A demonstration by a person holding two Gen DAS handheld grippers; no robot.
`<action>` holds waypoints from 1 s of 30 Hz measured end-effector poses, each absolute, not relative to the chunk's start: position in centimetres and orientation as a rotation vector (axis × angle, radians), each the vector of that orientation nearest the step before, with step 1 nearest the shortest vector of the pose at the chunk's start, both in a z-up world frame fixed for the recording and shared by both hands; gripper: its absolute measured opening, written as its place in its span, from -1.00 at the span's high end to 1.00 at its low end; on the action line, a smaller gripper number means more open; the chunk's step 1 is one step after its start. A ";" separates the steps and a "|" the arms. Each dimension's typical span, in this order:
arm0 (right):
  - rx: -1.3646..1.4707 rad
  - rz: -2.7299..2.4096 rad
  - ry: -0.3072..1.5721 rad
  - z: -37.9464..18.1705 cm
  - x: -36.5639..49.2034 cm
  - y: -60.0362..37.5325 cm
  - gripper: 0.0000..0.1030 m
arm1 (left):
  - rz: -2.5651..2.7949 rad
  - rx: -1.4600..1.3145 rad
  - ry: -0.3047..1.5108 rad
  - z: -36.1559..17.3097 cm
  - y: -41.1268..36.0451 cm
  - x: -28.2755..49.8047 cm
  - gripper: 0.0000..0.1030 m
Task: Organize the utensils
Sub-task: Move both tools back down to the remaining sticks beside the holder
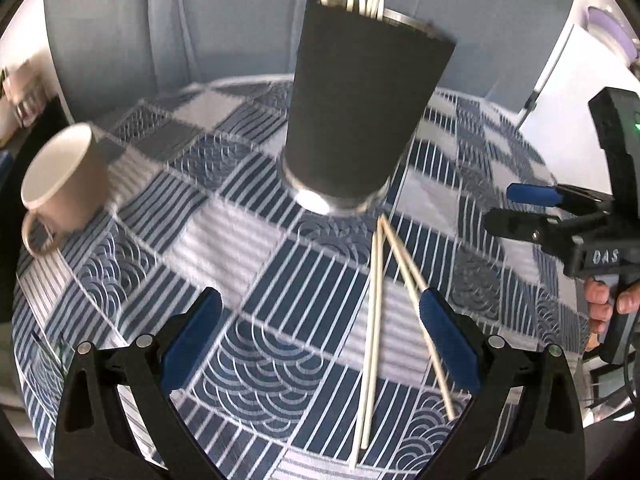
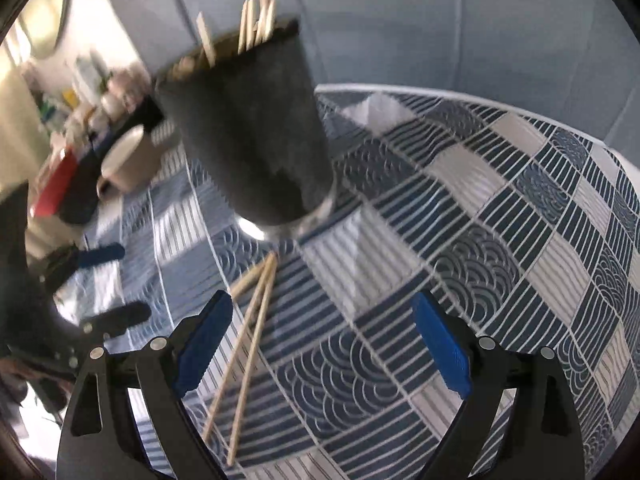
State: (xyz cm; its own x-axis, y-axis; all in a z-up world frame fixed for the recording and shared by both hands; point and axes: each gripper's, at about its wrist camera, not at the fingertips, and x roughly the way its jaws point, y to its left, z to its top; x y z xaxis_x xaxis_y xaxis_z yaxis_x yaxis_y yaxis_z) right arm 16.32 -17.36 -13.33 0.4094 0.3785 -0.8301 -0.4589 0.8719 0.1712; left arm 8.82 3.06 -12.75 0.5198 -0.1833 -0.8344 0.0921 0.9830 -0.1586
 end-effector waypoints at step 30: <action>-0.265 0.453 1.151 -19.4 14.5 -14.2 -0.76 | -0.127 0.063 1.190 -17.2 2.5 8.6 -0.90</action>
